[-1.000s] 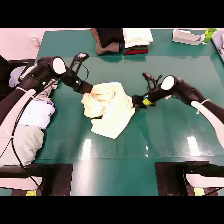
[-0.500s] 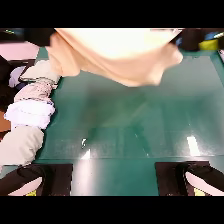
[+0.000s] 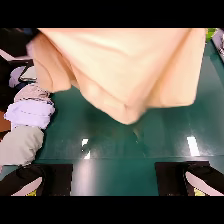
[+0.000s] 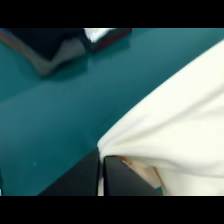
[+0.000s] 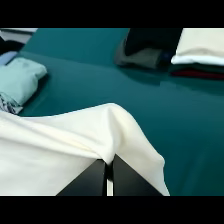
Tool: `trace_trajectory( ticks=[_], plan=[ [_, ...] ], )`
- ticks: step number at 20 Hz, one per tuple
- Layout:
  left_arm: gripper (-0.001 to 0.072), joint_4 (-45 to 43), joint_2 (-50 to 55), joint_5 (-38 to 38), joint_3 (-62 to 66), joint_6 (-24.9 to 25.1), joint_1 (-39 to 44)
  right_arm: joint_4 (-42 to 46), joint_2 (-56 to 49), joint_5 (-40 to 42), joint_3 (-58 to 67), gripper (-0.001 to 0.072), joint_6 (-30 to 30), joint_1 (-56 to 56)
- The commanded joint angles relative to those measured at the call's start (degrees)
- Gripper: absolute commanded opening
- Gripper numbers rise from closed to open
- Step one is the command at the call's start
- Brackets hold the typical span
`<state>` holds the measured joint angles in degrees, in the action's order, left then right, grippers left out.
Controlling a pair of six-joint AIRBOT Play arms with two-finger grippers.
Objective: Fold the shirts.
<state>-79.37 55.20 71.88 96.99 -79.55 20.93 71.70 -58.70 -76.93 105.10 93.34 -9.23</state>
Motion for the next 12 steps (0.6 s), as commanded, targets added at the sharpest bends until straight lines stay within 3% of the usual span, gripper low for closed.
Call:
trace_trajectory(
  ticks=[1, 4, 6, 12],
  plan=[
    [0.0027, 0.07, 1.64, 1.95, -10.27, 0.61, -0.04, -0.13, -5.33, -1.88, -5.55, 0.0018, 0.07, 0.02],
    [0.0027, -0.15, 5.14, -2.05, -22.62, 3.8, -0.04, -0.09, -12.94, 0.2, -12.79, 0.0018, 0.04, -0.13],
    [0.0027, -2.71, 8.35, -9.86, -28.96, 6.58, -0.04, -0.04, -17.88, 4.9, -17.07, 0.0018, 0.02, -0.37],
    [0.0028, -15.67, 18.84, -32.63, -30.95, 7.02, -0.11, -0.22, -27.76, 11.02, -18.58, 0.0019, 0.07, -0.37]
  ],
)
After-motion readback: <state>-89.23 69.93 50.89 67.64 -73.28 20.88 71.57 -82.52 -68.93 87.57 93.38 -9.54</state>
